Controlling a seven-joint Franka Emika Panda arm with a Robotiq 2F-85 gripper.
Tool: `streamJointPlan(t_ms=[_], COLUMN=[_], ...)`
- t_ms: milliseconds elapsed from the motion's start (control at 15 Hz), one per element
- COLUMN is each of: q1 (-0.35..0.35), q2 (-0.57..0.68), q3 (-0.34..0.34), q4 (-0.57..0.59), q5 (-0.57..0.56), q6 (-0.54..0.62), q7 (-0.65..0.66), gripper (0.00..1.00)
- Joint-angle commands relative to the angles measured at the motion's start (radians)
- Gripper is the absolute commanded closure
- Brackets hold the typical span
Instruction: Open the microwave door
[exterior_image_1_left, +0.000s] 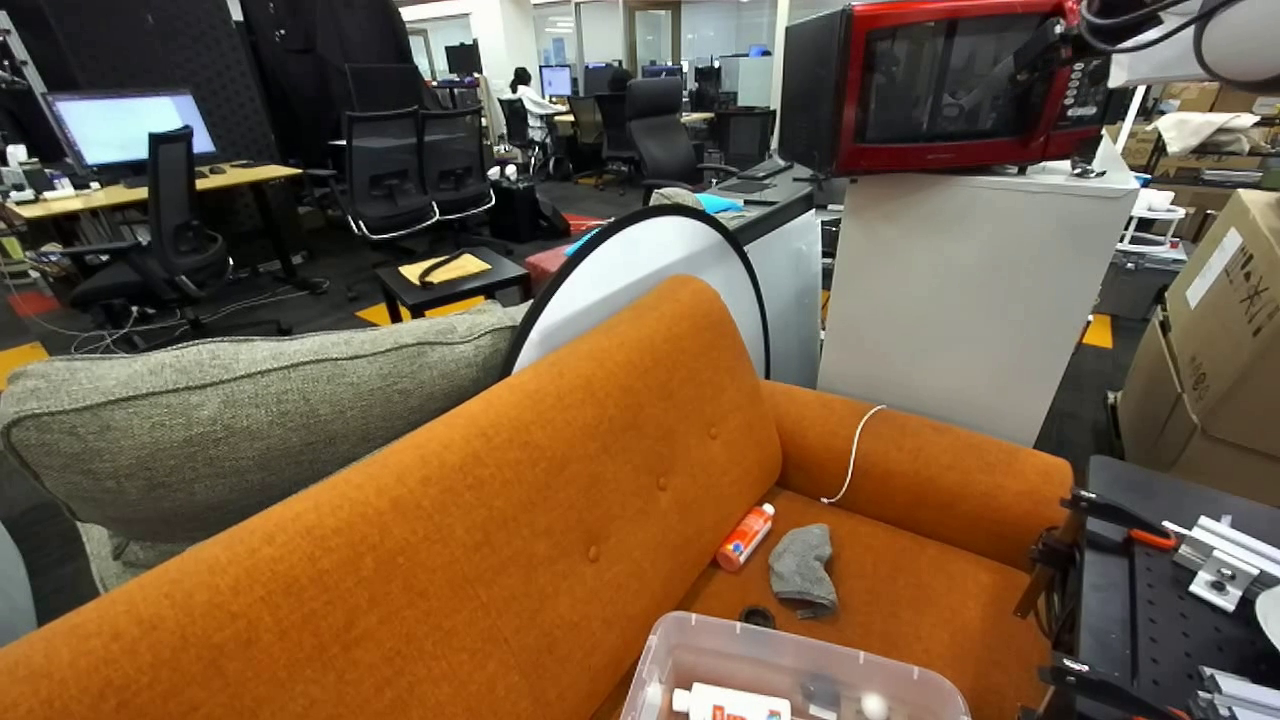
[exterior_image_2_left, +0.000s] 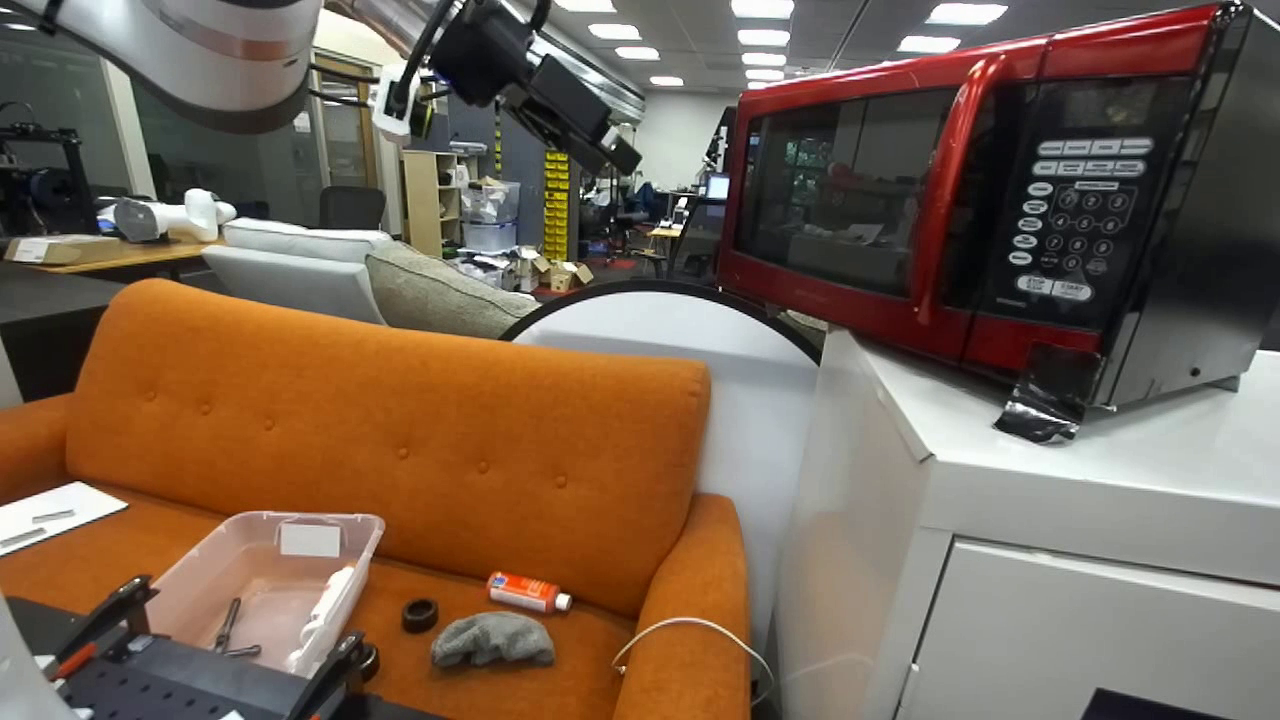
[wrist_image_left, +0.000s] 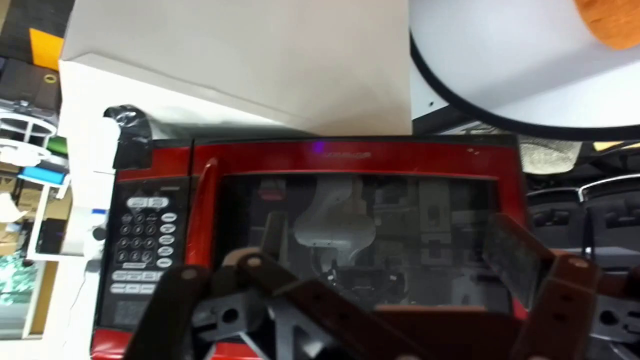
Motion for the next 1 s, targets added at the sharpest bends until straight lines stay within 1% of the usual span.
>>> streamJointPlan(t_ms=[0, 67, 200, 267, 333, 400, 467, 600, 933], q1=[-0.268, -0.335, -0.496, -0.572, -0.446, -0.509, -0.542, -0.552, -0.552], q2=[0.035, 0.048, 0.059, 0.049, 0.043, 0.045, 0.047, 0.045, 0.043], q3=[0.141, 0.159, 0.249, 0.293, 0.203, 0.243, 0.269, 0.285, 0.285], q4=[0.027, 0.039, 0.063, 0.076, 0.04, 0.053, 0.061, 0.065, 0.065], q5=[0.017, -0.034, -0.021, -0.022, -0.002, -0.002, -0.002, -0.002, -0.002], q6=[0.145, 0.173, 0.216, 0.226, 0.19, 0.204, 0.208, 0.209, 0.209], q7=[0.021, 0.075, 0.123, 0.177, 0.093, 0.124, 0.142, 0.157, 0.159], gripper=[0.0, 0.0, 0.0, 0.0, 0.0, 0.0, 0.0, 0.0, 0.0])
